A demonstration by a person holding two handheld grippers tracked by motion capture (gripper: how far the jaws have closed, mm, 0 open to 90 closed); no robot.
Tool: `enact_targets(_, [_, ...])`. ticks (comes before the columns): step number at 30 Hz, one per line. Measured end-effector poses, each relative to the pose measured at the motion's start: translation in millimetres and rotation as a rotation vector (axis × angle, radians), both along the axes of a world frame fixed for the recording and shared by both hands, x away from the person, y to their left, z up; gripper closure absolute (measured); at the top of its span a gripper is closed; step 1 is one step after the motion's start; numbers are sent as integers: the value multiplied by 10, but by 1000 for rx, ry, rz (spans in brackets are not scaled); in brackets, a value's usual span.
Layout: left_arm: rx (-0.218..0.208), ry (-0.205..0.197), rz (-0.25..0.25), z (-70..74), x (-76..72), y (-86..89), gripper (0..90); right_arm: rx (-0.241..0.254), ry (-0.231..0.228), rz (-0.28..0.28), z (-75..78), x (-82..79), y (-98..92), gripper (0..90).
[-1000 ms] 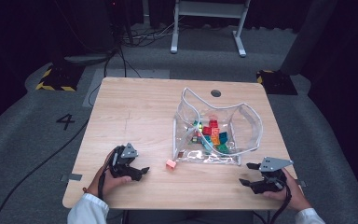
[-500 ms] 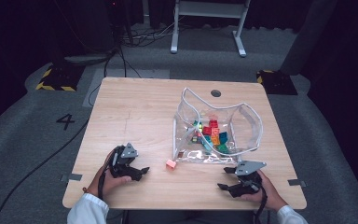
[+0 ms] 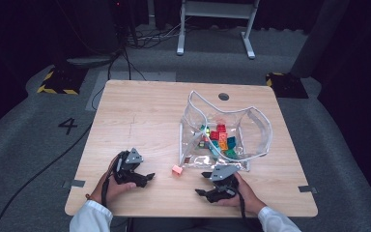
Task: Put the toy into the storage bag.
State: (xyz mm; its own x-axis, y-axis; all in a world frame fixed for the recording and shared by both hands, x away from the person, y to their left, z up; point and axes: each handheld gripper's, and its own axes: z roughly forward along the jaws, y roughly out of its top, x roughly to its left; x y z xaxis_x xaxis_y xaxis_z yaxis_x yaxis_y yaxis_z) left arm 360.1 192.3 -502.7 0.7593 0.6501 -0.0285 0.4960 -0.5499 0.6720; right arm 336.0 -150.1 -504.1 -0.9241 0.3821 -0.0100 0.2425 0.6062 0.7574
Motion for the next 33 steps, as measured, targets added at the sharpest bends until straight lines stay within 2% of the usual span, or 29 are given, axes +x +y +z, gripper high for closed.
enact_targets(4, [0, 0, 1, 0, 0, 0, 117, -4, 10, -7, 4, 57, 207, 332])
enact_targets(6, [0, 0, 1, 0, 0, 0, 117, -6, 36, -19, 7, 69, 303, 331])
enact_targets(10, [0, 0, 1, 0, 0, 0, 117, -6, 31, -13, 5, 116, 489, 333])
enact_targets(11, [1, -2, 0, 0, 1, 1, 117, 5, 3, 5, -4, 146, 535, 335])
enact_targets(12, [1, -3, 0, 0, 1, 1, 117, -1, 24, -11, 3, 136, 572, 339])
enact_targets(13, [0, -1, 0, 0, 0, 0, 117, 0, 19, -8, -3, 149, 604, 343])
enact_targets(14, [0, -3, 0, 0, 1, 0, 117, 1, 34, -26, 4, 147, 625, 346])
enact_targets(16, [0, -2, 0, 0, 1, 0, 118, 6, 16, -10, 2, 179, 661, 361])
enact_targets(19, [0, -2, 0, 0, 1, 0, 117, 6, 41, -50, 8, 172, 694, 421])
enact_targets(20, [0, -3, 0, 0, 1, 0, 118, -10, 25, -39, 8, 189, 694, 440])
enact_targets(21, [0, -3, 0, 0, 1, 0, 117, 11, 36, -54, 10, 180, 717, 474])
enact_targets(26, [1, -4, 0, 0, 1, 0, 118, 18, 19, -40, 14, 162, 716, 646])
enact_targets(29, [-1, -2, -1, -1, 0, -1, 118, 10, -6, -25, 14, 148, 709, 655])
enact_targets(33, [2, -8, -1, 1, 1, 0, 118, 24, -2, -20, 21, 137, 679, 660])
